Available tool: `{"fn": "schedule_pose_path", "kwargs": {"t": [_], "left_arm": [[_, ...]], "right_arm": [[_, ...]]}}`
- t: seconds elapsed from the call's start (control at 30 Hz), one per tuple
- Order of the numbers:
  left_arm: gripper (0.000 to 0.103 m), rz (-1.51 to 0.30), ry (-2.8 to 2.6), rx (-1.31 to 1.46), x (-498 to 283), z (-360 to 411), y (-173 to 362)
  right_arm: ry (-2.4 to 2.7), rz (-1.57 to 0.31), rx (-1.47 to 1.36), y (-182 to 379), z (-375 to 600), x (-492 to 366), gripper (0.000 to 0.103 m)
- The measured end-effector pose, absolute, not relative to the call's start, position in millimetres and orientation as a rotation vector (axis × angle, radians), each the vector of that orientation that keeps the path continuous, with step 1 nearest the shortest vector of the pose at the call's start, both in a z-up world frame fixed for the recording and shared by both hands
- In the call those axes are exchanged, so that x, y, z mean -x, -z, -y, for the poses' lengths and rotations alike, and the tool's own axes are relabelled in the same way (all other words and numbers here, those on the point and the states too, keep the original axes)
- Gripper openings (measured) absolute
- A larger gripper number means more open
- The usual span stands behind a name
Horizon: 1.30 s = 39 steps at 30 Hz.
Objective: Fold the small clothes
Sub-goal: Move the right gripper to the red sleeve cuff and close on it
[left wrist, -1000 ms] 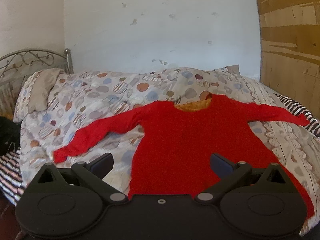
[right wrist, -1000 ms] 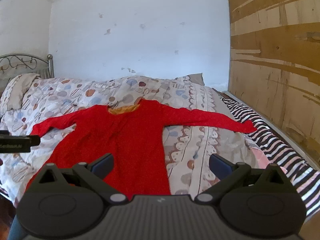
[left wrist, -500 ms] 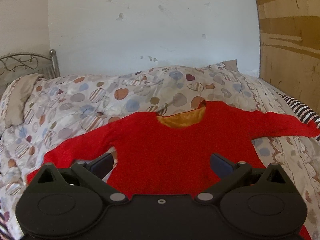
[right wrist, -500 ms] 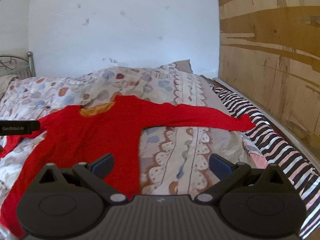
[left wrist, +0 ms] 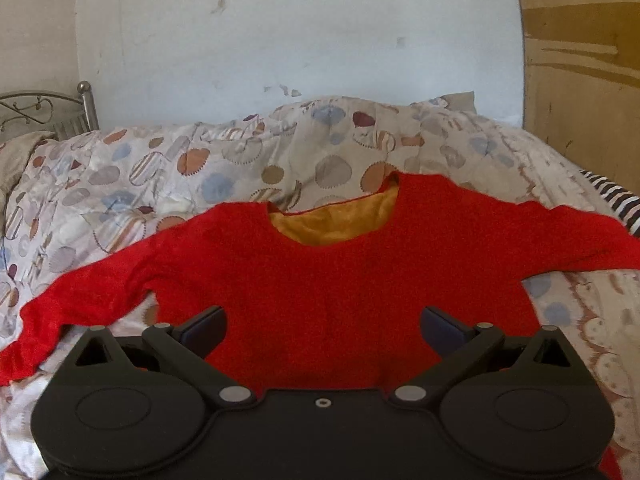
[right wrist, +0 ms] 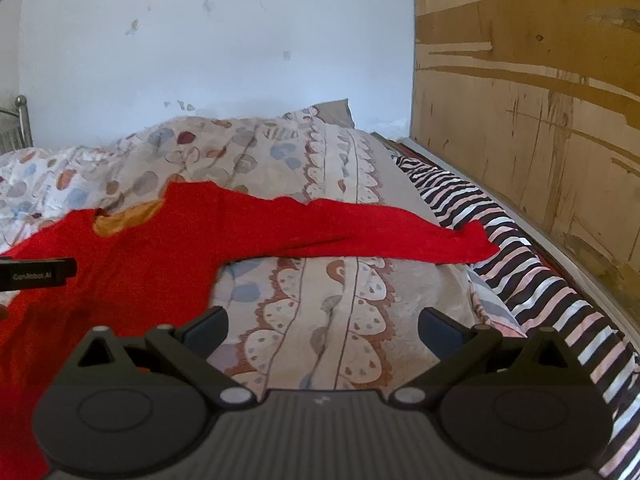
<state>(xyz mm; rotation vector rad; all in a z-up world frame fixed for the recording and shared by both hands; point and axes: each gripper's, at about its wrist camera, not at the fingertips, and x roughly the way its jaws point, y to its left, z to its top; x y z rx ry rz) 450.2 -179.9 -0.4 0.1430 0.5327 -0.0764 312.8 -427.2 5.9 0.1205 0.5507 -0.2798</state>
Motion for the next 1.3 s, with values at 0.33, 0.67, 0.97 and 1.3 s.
{"fn": "schedule_pose_path", "kwargs": {"t": [0.33, 0.67, 0.97, 1.3], "left_arm": [[0.103, -0.569, 0.069, -0.139, -474.8, 189.3, 51.7], [0.103, -0.539, 0.089, -0.088, -466.8, 177.4, 78.8], [0.103, -0.552, 0.084, -0.105, -468.3, 180.1, 79.7], [0.103, -0.553, 0.081, -0.110, -468.8, 181.7, 79.2]], "right_arm": [[0.309, -0.587, -0.120, 29.1, 445.0, -357.0, 0.103], [0.243, -0.418, -0.274, 52.7, 500.2, -377.9, 0.103], [0.185, -0.465, -0.236, 56.2, 513.7, -401.3, 0.103], [0.198, -0.441, -0.205, 19.7, 507.6, -381.3, 0.103]]}}
